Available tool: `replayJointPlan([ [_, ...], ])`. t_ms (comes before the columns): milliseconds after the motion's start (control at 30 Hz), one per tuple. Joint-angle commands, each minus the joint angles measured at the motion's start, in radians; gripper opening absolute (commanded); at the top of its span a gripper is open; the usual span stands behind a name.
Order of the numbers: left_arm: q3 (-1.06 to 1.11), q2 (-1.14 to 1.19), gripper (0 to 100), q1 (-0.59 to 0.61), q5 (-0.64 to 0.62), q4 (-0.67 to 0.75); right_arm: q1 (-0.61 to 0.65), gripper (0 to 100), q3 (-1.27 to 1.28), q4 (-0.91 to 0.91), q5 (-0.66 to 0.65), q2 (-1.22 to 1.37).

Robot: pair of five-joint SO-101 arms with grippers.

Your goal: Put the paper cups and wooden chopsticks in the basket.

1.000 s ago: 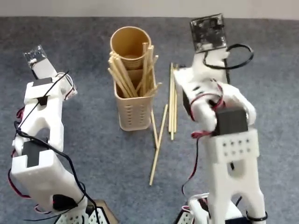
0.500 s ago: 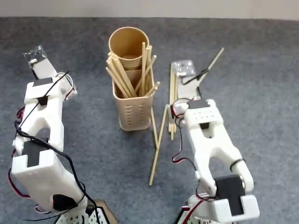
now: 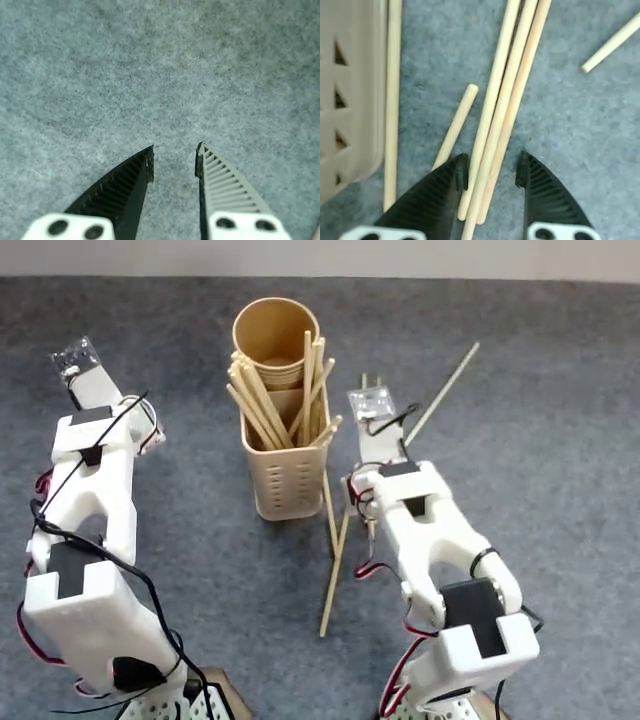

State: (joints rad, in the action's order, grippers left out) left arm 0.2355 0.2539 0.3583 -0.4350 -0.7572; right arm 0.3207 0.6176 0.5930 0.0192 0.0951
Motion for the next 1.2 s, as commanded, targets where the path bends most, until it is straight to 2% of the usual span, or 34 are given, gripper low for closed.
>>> replayJointPlan([
  [0,-0.007,-0.005,16,-0.019,-0.005,0.015,-0.036,17.0,-0.033,-0.004,0.002,0.022],
  [67,-0.007,-0.005,16,-0.019,-0.005,0.015,-0.039,14.5,-0.047,-0.004,0.002,0.022],
  [167,-0.007,-0.005,16,-0.019,-0.005,0.015,-0.051,0.0,-0.051,0.013,0.002,0.018],
  [333,-0.008,-0.005,16,-0.021,-0.005,0.015,-0.128,0.4,-0.111,0.101,0.002,-0.062],
  [533,-0.008,-0.005,16,-0.022,-0.005,0.015,-0.159,0.5,-0.128,0.125,0.003,-0.447],
  [667,-0.01,-0.005,16,-0.022,-0.005,0.015,-0.085,0.5,-0.128,0.11,0.003,-0.713],
  [833,-0.007,-0.005,16,-0.022,-0.005,0.015,0.048,0.5,-0.134,-0.035,0.003,-0.881],
  [1167,-0.007,-0.005,16,-0.022,-0.003,0.015,0.262,0.5,-0.173,-0.289,0.028,-0.829],
])
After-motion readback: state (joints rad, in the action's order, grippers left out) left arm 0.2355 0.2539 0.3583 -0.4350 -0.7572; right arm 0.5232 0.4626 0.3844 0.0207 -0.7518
